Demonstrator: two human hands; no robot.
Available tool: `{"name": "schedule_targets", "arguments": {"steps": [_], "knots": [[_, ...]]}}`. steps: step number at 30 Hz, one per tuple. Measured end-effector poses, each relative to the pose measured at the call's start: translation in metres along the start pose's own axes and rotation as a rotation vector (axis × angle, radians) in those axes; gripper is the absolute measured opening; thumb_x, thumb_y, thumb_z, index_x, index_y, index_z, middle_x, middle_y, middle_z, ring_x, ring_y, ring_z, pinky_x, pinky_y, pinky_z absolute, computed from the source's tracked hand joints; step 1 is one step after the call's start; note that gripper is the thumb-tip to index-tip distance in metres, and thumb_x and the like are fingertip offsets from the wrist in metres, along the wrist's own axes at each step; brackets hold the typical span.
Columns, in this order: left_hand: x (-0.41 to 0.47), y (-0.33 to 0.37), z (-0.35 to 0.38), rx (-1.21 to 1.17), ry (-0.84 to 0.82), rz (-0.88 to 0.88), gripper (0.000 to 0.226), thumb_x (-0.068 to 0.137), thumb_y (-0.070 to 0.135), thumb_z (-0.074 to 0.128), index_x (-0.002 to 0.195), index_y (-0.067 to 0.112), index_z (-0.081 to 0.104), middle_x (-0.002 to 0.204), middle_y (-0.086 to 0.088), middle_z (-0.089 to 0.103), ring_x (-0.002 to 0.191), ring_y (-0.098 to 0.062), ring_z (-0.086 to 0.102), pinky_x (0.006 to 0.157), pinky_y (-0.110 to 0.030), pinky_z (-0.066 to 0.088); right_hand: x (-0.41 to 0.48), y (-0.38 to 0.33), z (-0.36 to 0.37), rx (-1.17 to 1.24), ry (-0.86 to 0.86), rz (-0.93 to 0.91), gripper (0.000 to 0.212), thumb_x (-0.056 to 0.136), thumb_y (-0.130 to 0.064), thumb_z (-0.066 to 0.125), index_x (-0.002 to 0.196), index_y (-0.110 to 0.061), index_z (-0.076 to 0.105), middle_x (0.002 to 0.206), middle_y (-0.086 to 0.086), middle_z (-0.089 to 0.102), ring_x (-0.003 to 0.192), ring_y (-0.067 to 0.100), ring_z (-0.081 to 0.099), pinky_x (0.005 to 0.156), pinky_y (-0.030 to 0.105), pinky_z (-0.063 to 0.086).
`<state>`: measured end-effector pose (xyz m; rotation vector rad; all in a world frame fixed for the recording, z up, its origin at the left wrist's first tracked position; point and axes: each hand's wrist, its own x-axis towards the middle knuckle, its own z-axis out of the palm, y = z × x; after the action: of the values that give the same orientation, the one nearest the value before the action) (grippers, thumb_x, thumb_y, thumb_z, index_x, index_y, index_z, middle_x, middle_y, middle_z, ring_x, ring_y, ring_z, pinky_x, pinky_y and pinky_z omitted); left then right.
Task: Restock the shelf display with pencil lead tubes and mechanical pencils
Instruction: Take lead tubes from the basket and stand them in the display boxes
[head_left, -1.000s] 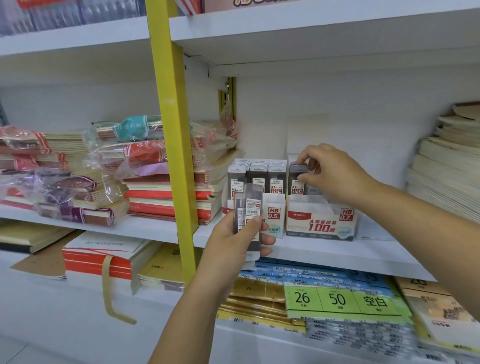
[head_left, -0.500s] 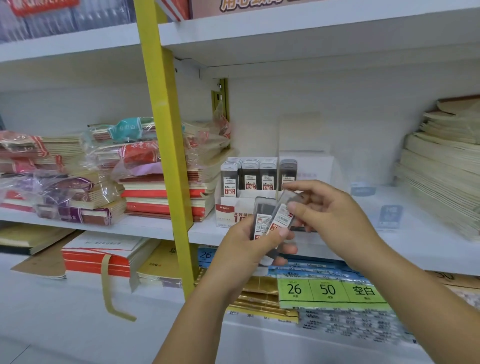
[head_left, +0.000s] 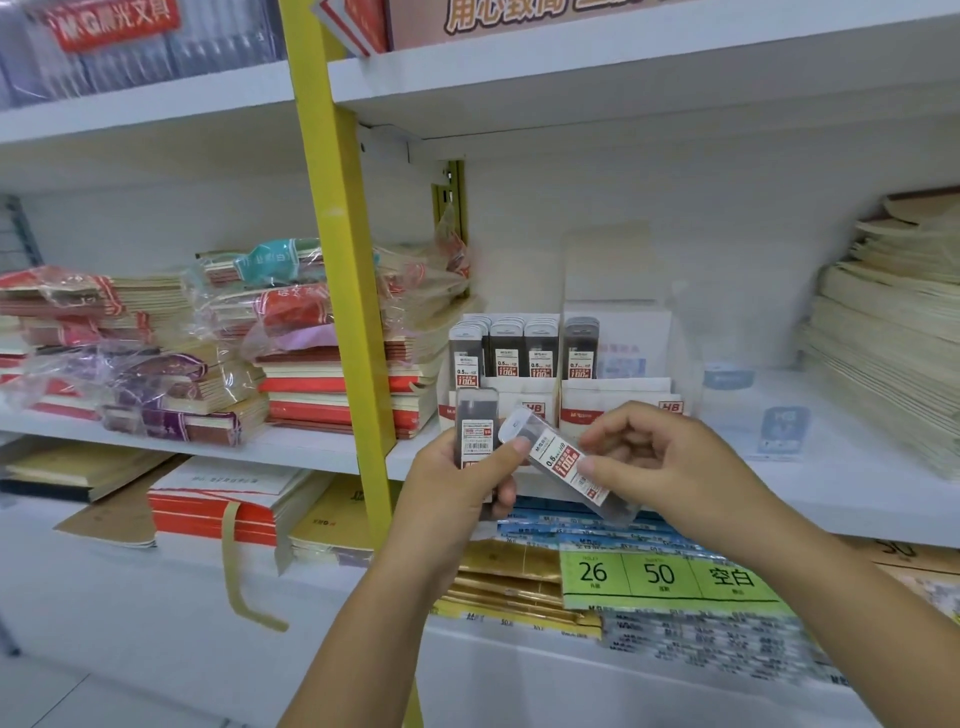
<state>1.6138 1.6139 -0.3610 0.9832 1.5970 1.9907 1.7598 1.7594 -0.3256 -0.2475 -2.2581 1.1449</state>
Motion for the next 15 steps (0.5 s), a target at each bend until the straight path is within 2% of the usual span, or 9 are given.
{"name": "schedule_targets", "arguments": {"steps": [2, 4, 7, 11, 13, 15], "knots": [[0.000, 0.000, 0.004, 0.025, -0.023, 0.002, 0.007, 0.091, 0.030, 0.071, 0.090, 0.034, 0.075, 0.059, 0.001, 0.057, 0.053, -0.011, 0.050, 0.055, -0.021, 0.048, 0.001, -0.003, 0.006, -0.010, 0.005, -0.051, 0.033, 0.082, -0.015, 0.075, 0.102, -0.040, 0.066, 0.092, -0.014, 0.070, 0.079, 0.005, 0.066, 0.074, 0.023, 0.057], [-0.002, 0.000, 0.007, 0.035, -0.037, -0.003, 0.006, 0.094, 0.031, 0.068, 0.096, 0.030, 0.074, 0.062, 0.001, 0.059, 0.054, -0.010, 0.052, 0.056, -0.021, 0.048, 0.002, -0.004, 0.013, -0.011, -0.022, -0.063, 0.049, 0.086, -0.008, 0.070, 0.112, -0.048, 0.058, 0.093, -0.009, 0.067, 0.075, 0.007, 0.065, 0.073, 0.027, 0.058], [-0.001, 0.002, 0.006, -0.017, -0.007, -0.021, 0.017, 0.103, 0.031, 0.053, 0.112, 0.025, 0.066, 0.079, 0.001, 0.072, 0.058, -0.009, 0.059, 0.055, -0.021, 0.049, 0.005, -0.005, 0.017, 0.041, 0.004, -0.064, 0.065, 0.088, -0.006, 0.067, 0.118, -0.060, 0.046, 0.096, -0.005, 0.063, 0.079, 0.013, 0.067, 0.070, 0.031, 0.059], [0.002, 0.009, -0.012, -0.109, 0.110, -0.033, 0.020, 0.107, 0.024, 0.043, 0.117, 0.020, 0.060, 0.089, -0.004, 0.078, 0.073, -0.016, 0.074, 0.060, -0.026, 0.058, 0.030, -0.028, 0.010, 0.138, 0.214, -0.192, 0.055, 0.087, -0.007, 0.068, 0.103, -0.055, 0.047, 0.095, -0.008, 0.069, 0.083, 0.011, 0.071, 0.063, 0.027, 0.058], [0.001, 0.010, -0.025, -0.113, 0.155, -0.009, 0.020, 0.107, 0.025, 0.045, 0.116, 0.022, 0.063, 0.092, -0.002, 0.079, 0.085, -0.018, 0.077, 0.066, -0.026, 0.061, 0.051, -0.043, 0.008, 0.097, 0.279, -0.277, 0.050, 0.087, -0.011, 0.069, 0.095, -0.053, 0.043, 0.094, -0.010, 0.072, 0.080, 0.006, 0.070, 0.066, 0.020, 0.056], [0.000, 0.010, -0.037, -0.083, 0.194, 0.020, 0.020, 0.106, 0.027, 0.047, 0.112, 0.028, 0.066, 0.095, 0.000, 0.079, 0.089, -0.016, 0.076, 0.069, -0.025, 0.061, 0.074, -0.054, 0.010, -0.025, 0.303, -0.337, 0.043, 0.087, -0.015, 0.070, 0.097, -0.045, 0.040, 0.088, -0.008, 0.072, 0.074, 0.002, 0.065, 0.064, 0.013, 0.050]]}}
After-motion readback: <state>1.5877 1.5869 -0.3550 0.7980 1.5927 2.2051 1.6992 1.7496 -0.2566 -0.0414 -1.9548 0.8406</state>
